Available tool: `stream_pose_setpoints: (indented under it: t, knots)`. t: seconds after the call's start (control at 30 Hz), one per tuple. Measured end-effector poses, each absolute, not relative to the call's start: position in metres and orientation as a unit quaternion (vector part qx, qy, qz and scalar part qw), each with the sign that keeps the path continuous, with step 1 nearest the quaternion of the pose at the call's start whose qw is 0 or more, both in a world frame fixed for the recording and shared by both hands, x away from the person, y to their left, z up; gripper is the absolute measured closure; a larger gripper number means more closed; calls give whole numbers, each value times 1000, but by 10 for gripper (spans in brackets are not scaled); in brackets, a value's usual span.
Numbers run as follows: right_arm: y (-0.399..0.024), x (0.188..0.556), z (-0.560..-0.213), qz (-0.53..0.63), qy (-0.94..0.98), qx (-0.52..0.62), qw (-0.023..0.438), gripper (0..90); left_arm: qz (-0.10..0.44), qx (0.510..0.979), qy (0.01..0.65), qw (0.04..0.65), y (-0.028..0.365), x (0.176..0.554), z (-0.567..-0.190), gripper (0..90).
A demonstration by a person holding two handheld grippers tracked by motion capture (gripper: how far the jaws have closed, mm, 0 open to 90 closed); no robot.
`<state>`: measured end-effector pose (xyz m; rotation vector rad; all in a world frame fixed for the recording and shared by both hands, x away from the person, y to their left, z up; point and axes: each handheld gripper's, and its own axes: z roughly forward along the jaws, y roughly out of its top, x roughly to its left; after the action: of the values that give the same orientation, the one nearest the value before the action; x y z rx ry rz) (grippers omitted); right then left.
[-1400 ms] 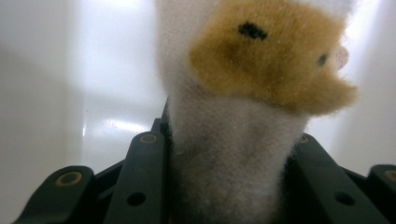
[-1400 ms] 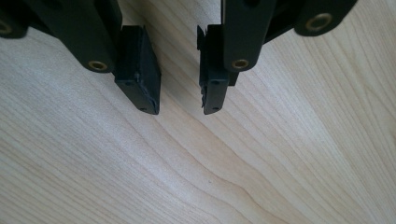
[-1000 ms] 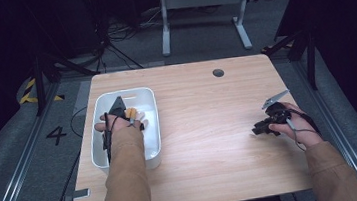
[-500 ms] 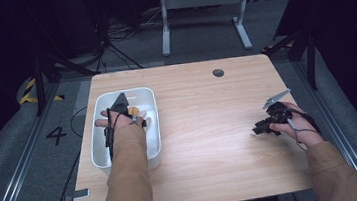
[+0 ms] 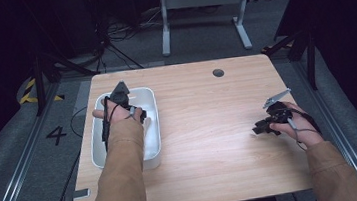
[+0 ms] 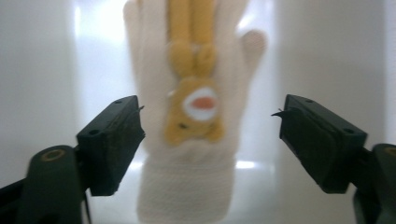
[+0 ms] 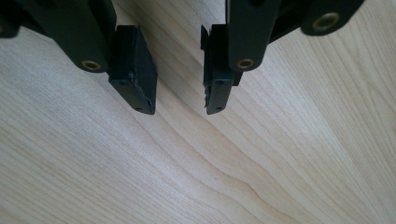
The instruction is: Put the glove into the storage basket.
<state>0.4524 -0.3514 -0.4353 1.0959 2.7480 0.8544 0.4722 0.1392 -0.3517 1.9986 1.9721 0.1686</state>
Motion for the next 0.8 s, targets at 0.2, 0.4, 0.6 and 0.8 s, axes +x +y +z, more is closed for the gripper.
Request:
stream_pose_setpoints:
  t: [0.2, 0.4, 0.6, 0.8]
  knots:
    - [-354, 451, -433, 283, 890, 357, 33, 646, 67, 735, 642, 208, 124, 461, -332, 286]
    - [-354, 450, -431, 288, 890, 353, 36, 644, 73, 767, 583, 258, 108, 447, -317, 318]
    - [-355, 448, -428, 300, 886, 351, 36, 649, 88, 795, 523, 295, 90, 436, -310, 368]
    - [-359, 444, -424, 315, 882, 349, 37, 647, 64, 811, 469, 345, 68, 425, -311, 369]
